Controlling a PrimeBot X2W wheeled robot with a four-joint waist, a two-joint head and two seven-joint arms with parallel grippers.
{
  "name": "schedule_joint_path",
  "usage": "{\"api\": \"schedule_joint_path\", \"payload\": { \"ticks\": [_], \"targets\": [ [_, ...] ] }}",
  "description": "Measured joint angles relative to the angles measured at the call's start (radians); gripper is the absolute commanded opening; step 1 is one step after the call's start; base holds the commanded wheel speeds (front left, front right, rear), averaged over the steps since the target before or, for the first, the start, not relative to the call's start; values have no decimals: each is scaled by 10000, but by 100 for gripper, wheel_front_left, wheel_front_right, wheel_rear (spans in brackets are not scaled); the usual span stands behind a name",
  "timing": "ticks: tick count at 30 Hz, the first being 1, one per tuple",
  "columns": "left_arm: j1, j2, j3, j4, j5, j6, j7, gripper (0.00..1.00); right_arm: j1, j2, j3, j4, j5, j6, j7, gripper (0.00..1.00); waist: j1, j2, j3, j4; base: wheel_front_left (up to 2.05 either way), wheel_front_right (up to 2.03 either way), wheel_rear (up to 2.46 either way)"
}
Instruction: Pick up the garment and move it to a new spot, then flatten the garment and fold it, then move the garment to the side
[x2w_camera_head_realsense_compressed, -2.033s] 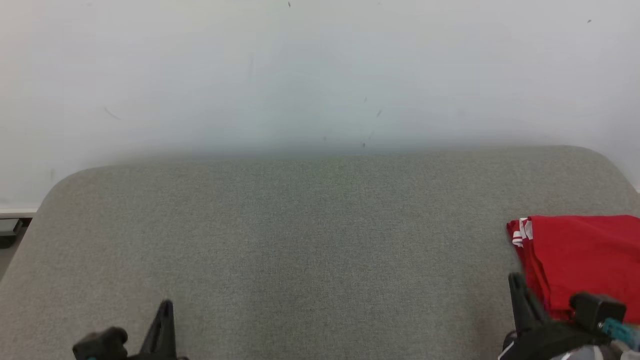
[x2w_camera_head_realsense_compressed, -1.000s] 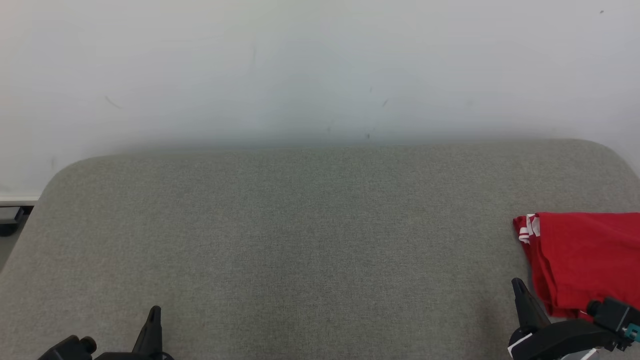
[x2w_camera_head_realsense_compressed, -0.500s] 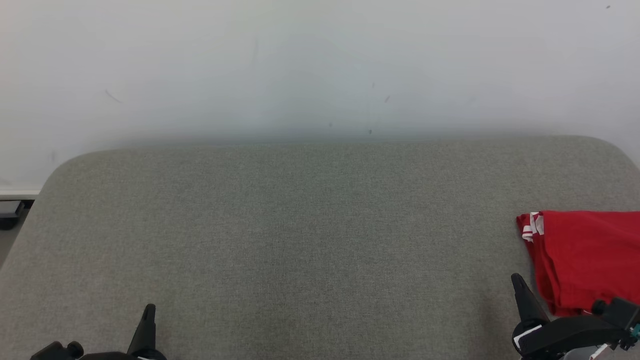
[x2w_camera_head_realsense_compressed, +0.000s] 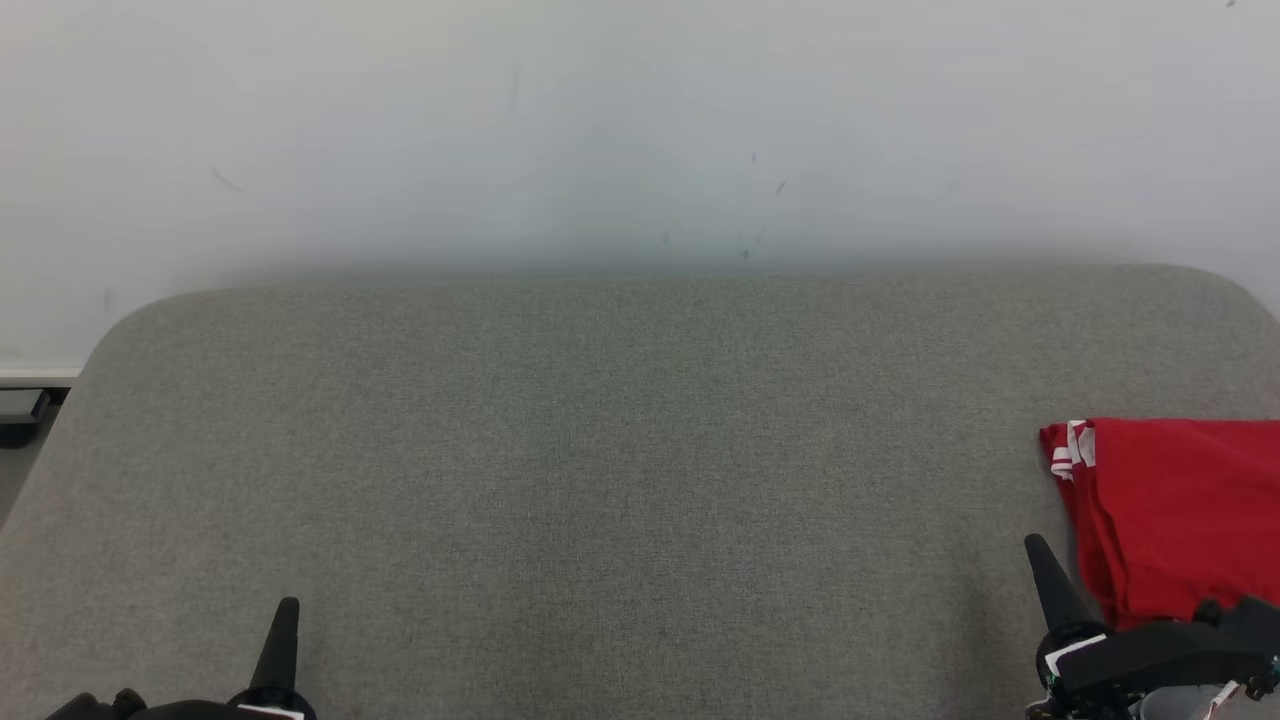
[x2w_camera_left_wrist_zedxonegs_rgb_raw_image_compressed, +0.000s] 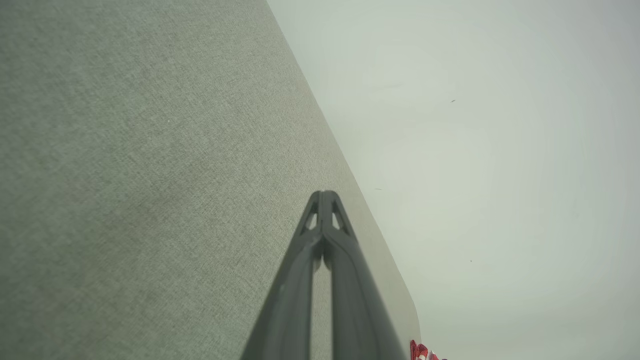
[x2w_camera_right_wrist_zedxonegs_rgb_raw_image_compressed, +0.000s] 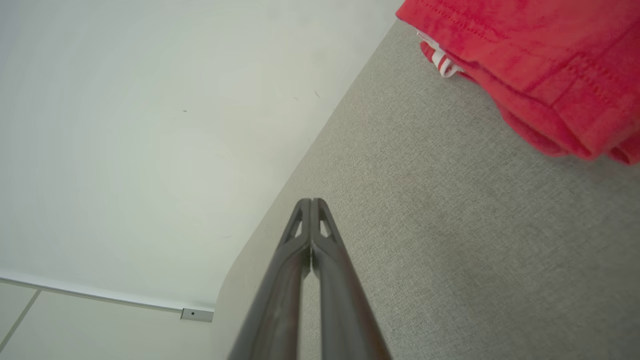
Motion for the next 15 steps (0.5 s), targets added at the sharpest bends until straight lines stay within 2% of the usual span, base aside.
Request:
{"api": "schedule_joint_path", "payload": {
  "ticks": [15],
  "targets": [
    [-198, -77, 500, 92, -1747, -357, 274, 0, -236, 56, -155, 148, 1789, 184, 184, 0, 0, 0, 143, 56, 0, 0, 0]
  ]
}}
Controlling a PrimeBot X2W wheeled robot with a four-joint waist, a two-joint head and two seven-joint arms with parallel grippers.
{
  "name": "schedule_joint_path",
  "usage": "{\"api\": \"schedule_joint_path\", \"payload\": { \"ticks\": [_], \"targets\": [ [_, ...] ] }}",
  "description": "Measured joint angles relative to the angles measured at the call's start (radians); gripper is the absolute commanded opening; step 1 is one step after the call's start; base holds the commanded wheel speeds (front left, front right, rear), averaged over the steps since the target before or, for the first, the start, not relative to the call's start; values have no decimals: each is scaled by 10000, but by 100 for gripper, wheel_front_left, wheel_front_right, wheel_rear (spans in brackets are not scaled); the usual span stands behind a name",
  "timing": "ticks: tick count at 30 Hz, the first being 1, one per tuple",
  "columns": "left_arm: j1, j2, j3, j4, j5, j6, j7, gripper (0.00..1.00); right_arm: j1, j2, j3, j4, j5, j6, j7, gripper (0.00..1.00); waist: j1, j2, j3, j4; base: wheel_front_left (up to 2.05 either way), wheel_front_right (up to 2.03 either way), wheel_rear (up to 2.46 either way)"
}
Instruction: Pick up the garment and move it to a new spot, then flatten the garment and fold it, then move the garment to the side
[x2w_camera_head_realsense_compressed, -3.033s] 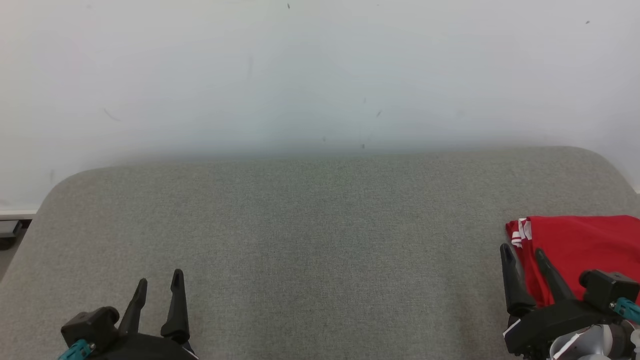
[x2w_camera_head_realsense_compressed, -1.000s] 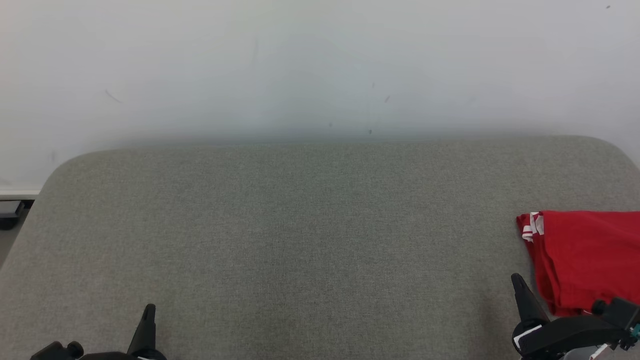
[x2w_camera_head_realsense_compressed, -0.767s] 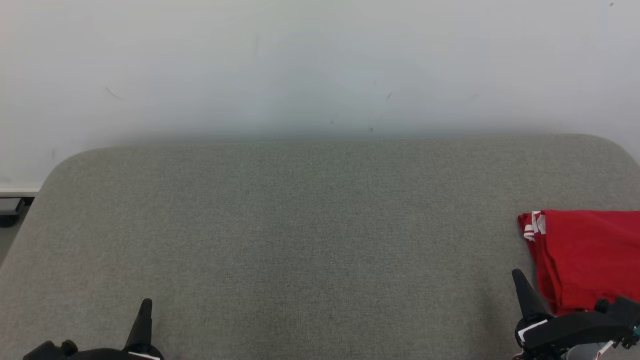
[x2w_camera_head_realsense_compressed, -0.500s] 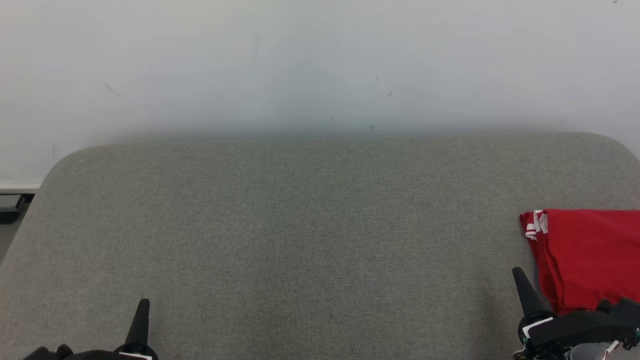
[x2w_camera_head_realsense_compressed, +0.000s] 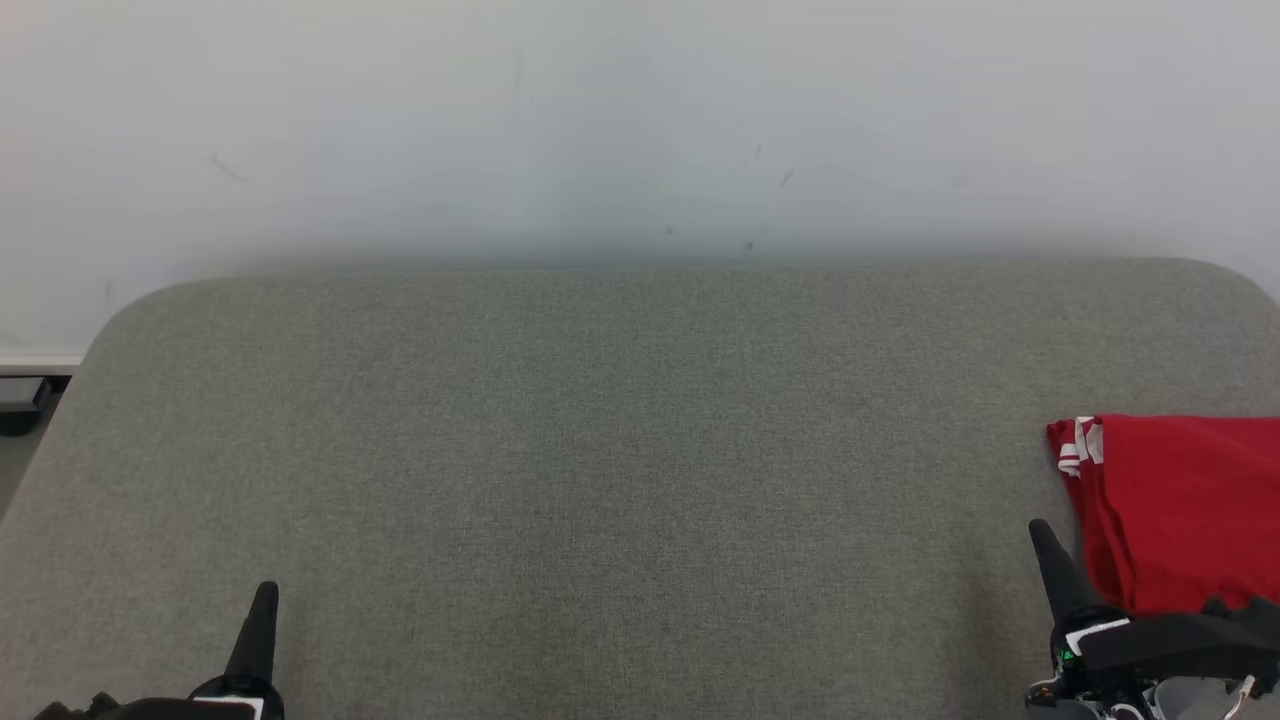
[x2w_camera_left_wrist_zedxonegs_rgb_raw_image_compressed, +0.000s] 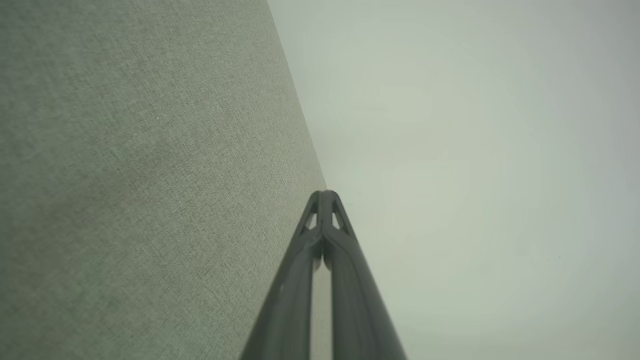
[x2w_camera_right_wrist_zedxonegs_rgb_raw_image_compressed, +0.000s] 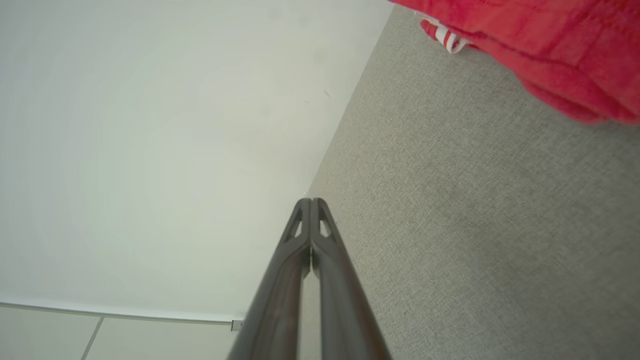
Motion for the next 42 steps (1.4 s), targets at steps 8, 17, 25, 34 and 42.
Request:
{"api": "schedule_joint_path", "payload": {
  "ticks": [8, 17, 25, 34, 42],
  "targets": [
    [-16, -54, 222, 50, -997, -249, 132, 0, -147, 38, -88, 123, 911, 117, 111, 0, 0, 0, 76, 30, 0, 0, 0],
    [-212, -165, 493, 115, -2050, -454, 290, 0, -351, 75, -176, 180, 1954, 242, 255, 0, 0, 0, 161, 64, 0, 0, 0],
    [-221, -209, 723, 203, -2853, -640, 422, 0, -362, 104, -242, 240, 2761, 303, 341, 0, 0, 0, 226, 90, 0, 0, 0],
    [-259, -221, 731, 209, -2911, -685, 424, 0, -372, 111, -245, 245, 2878, 334, 341, 0, 0, 0, 227, 90, 0, 0, 0],
    [-295, -222, 731, 213, -2911, -685, 424, 0, -375, 111, -244, 245, 2880, 334, 341, 0, 0, 0, 227, 90, 0, 0, 0]
  ]
}}
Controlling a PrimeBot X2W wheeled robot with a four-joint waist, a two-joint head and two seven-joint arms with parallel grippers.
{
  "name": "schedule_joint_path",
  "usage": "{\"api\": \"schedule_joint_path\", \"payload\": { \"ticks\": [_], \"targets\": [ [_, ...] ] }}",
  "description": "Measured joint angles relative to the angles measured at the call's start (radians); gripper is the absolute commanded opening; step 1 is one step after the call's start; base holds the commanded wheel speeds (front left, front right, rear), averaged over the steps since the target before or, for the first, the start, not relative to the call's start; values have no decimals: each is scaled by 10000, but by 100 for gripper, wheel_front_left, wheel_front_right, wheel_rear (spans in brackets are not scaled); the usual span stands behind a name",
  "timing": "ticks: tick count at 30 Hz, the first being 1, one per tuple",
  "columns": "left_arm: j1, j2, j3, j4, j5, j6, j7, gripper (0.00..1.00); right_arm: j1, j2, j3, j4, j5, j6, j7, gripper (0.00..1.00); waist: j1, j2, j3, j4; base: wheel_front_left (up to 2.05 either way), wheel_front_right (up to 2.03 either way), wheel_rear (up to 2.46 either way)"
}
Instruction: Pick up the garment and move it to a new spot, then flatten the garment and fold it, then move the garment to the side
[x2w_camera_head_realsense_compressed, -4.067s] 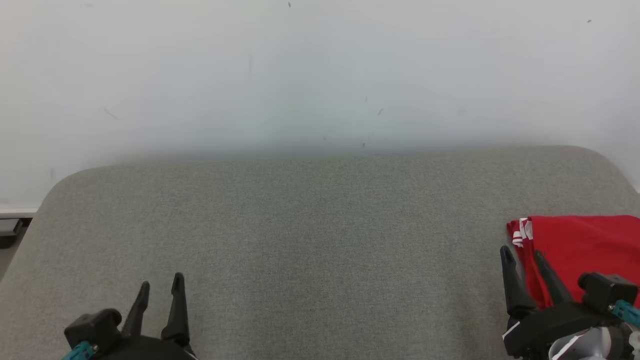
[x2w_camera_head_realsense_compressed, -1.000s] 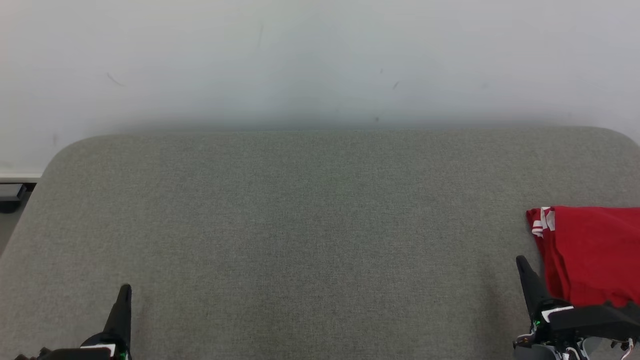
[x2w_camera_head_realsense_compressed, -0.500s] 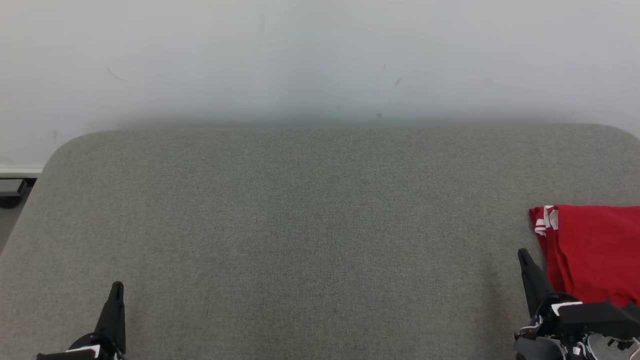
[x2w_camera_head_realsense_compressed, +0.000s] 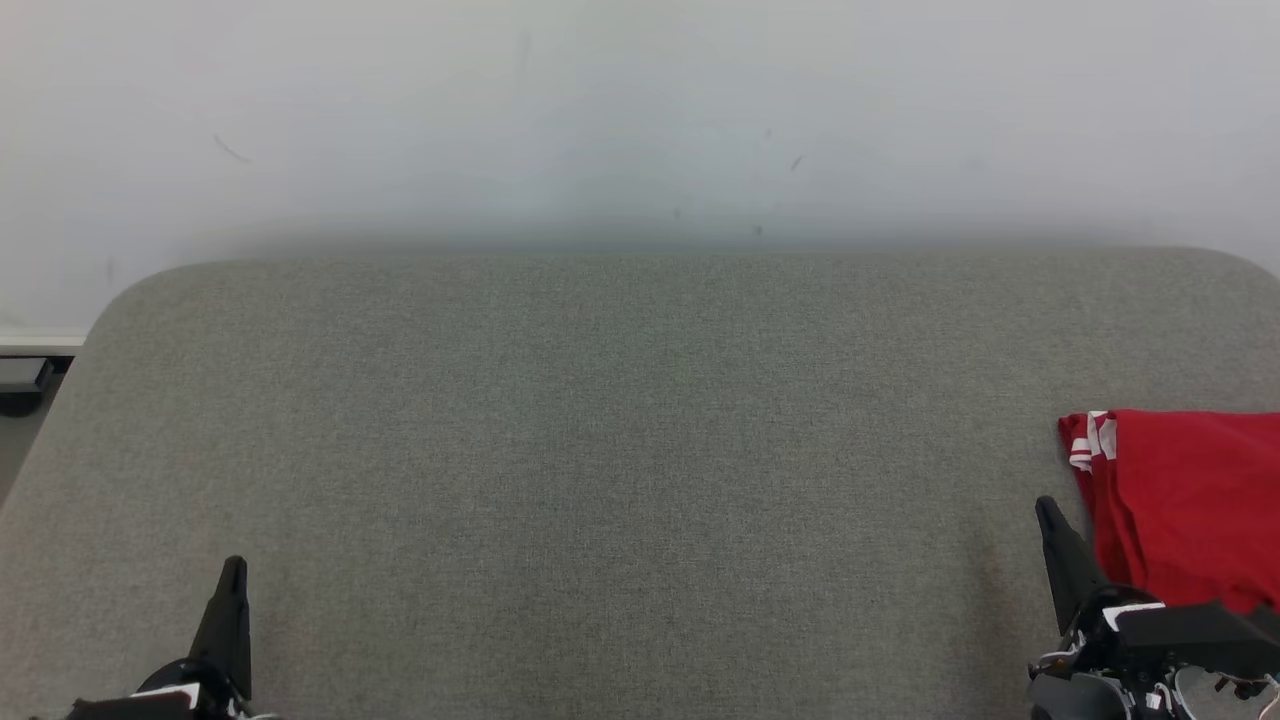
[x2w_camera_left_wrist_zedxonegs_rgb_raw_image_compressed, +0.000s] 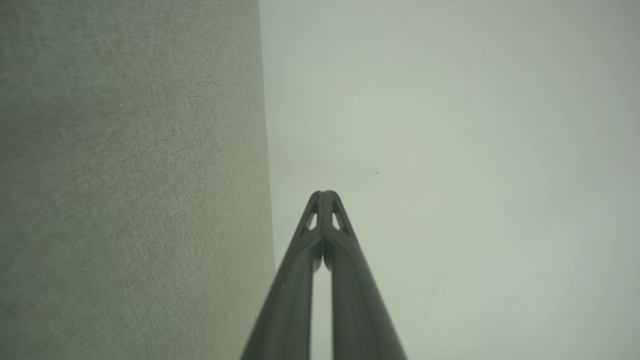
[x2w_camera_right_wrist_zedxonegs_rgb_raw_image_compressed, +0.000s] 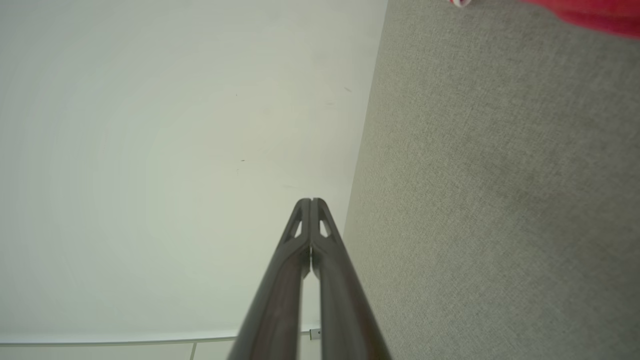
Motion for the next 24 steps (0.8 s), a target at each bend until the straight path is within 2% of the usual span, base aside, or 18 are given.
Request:
{"api": "schedule_joint_path", "payload": {
  "ticks": [24],
  "targets": [
    [-73, -2, -2, 8, 0, -2, 0, 0, -128, 2, 0, 2, 0, 12, 0, 0, 0, 0, -1, 0, 0, 0, 0]
  ]
}}
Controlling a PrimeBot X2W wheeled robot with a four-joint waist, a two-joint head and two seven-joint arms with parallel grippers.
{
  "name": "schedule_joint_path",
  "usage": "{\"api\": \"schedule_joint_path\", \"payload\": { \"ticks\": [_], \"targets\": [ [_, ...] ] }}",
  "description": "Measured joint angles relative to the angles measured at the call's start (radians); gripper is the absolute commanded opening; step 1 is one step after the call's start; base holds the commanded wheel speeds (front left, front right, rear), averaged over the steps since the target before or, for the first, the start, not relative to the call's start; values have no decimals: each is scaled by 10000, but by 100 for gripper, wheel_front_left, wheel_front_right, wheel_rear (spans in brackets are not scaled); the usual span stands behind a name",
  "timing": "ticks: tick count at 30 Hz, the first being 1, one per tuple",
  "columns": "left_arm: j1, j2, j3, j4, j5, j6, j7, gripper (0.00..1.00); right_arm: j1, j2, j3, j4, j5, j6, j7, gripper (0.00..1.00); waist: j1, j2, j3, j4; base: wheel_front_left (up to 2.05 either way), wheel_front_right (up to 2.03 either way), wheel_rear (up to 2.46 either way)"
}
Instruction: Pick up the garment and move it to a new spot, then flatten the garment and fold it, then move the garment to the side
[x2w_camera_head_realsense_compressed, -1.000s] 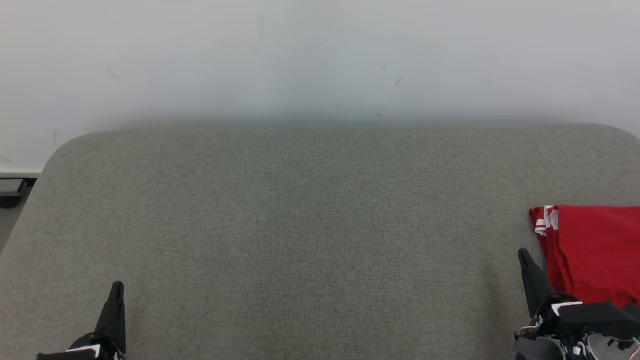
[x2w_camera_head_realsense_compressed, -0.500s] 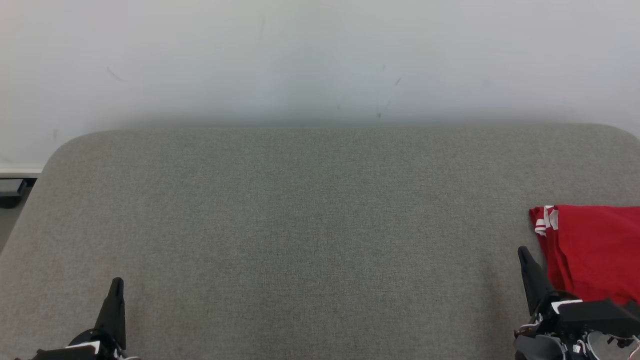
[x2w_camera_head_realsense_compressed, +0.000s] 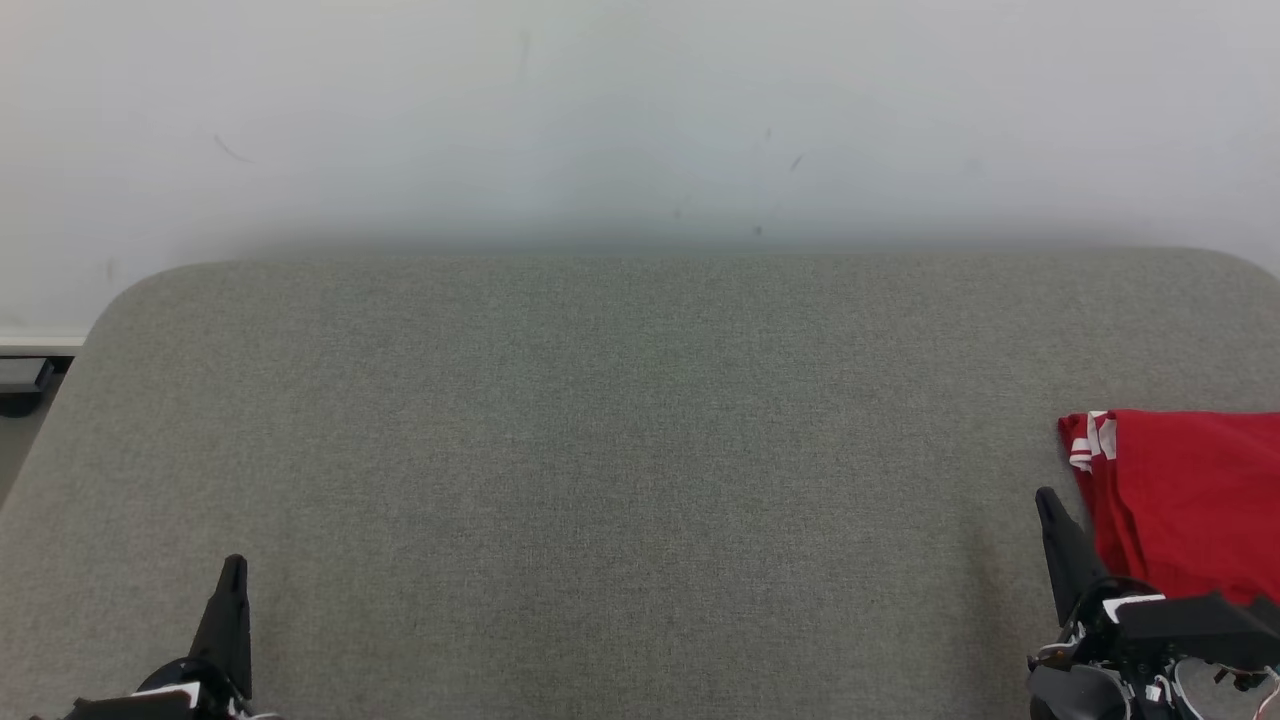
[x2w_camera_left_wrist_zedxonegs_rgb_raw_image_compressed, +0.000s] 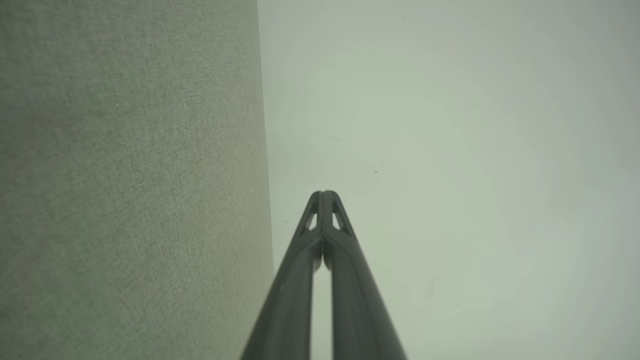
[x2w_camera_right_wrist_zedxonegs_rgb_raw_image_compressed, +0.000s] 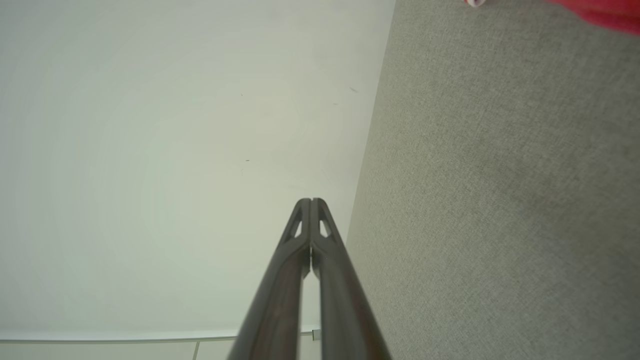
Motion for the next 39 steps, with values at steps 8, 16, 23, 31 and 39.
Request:
{"api": "schedule_joint_path", "payload": {
  "ticks": [8, 16, 23, 31, 39],
  "targets": [
    [0, -2, 0, 2, 0, 0, 0, 0, 0, 0, 0, 0, 2, 0, -2, 0, 0, 0, 0, 0, 0, 0, 0],
    [0, -2, 0, 4, 0, 0, 0, 0, 0, 0, 0, 0, 2, 0, -2, 0, 0, 0, 0, 0, 0, 0, 0],
    [0, -2, 0, 4, 0, 0, 0, 0, 0, 0, 0, 0, 2, 0, -2, 0, 0, 0, 0, 0, 0, 0, 0],
    [0, -2, 0, 6, 0, 0, -2, 0, 0, 0, 0, 2, 2, 0, -2, 0, 0, 0, 0, 0, 0, 0, 0],
    [0, -2, 0, 6, 0, 0, -2, 0, 0, 0, 0, 2, 2, 0, -2, 0, 0, 0, 0, 0, 0, 0, 0]
  ]
}}
